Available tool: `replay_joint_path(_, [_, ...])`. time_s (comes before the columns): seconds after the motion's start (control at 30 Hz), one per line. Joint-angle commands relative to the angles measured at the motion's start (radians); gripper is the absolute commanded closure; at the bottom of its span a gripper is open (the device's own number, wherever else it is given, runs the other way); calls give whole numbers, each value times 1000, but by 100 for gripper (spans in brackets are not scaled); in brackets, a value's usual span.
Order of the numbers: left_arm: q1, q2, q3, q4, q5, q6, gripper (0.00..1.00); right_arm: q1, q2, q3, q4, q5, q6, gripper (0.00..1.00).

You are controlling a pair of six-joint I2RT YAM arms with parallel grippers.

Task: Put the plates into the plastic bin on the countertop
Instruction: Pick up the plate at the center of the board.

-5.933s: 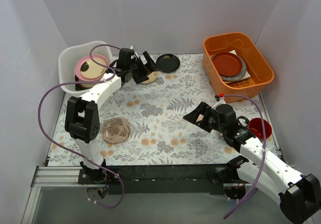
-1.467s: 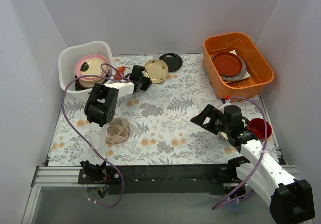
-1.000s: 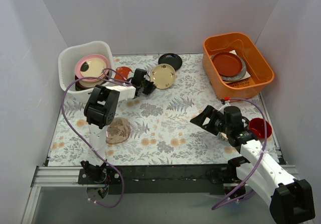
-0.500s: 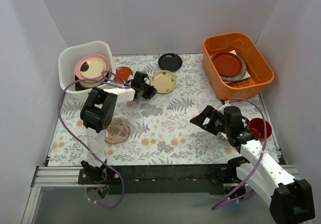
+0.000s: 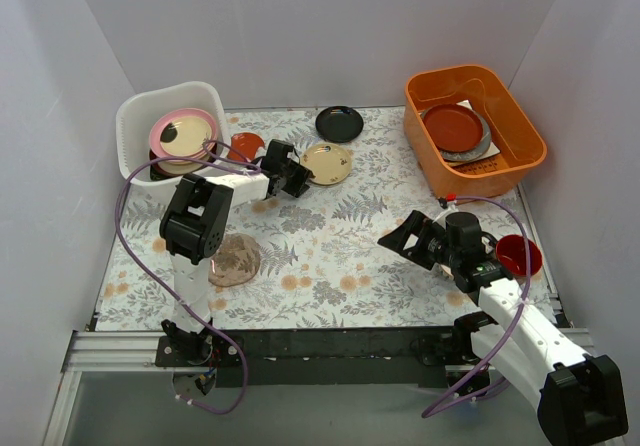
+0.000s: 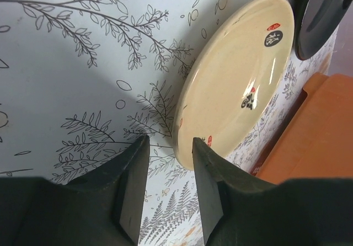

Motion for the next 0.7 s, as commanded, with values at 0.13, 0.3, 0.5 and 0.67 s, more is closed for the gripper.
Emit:
replay_joint_path(0.13, [-2, 95, 82, -13, -8, -98, 65, -6, 5, -1, 43, -17, 1, 2])
replay_joint_path(0.3, [-2, 126, 92, -20, -8, -97, 79, -7, 7, -1, 39, -16, -5, 2])
replay_joint_path(0.5, [-2, 121, 75, -17, -27, -71, 100, -9, 11, -8, 46, -22, -6, 2])
replay_joint_path(0.67, [-2, 107, 66, -27, -33, -46, 100, -10, 5, -10, 45, -23, -5, 2])
